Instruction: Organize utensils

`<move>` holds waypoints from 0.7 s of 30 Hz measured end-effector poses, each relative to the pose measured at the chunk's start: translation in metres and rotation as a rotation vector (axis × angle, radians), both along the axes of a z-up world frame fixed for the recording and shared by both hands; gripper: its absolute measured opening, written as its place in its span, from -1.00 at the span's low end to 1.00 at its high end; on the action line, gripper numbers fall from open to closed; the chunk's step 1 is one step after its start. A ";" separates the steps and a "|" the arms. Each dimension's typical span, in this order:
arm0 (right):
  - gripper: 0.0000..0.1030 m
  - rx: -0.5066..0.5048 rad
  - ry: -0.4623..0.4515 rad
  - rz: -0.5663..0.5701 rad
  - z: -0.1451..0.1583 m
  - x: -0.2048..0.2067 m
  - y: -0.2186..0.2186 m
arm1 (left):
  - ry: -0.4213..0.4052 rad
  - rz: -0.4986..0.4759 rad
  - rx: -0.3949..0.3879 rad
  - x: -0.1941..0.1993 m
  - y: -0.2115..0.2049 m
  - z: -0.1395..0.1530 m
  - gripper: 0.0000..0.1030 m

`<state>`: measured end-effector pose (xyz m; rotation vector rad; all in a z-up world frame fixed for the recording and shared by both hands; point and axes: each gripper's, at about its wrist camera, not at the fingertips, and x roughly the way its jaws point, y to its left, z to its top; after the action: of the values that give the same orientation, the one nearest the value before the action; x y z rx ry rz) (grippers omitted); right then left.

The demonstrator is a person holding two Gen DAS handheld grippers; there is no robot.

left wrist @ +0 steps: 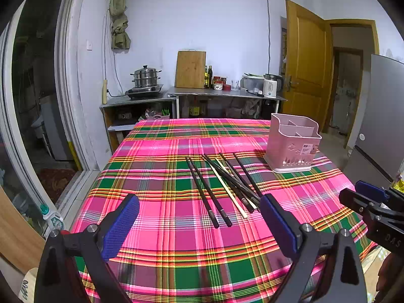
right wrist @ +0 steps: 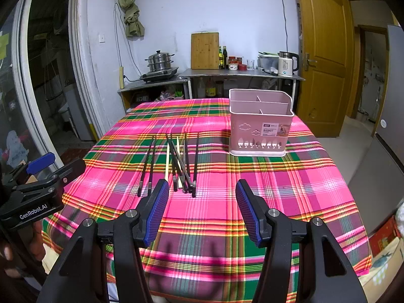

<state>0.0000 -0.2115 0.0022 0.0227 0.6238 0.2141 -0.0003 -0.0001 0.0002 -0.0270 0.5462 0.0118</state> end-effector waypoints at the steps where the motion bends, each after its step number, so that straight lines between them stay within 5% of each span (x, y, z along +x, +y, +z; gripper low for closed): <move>1: 0.09 -0.001 0.001 0.000 0.000 0.000 0.000 | 0.000 0.000 -0.001 0.000 0.000 0.000 0.89; 21: 0.09 -0.001 0.002 0.000 -0.002 0.001 0.001 | -0.002 -0.001 -0.002 0.000 0.000 0.000 0.89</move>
<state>0.0011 -0.2110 0.0000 0.0224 0.6259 0.2139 -0.0005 0.0000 0.0003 -0.0283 0.5439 0.0107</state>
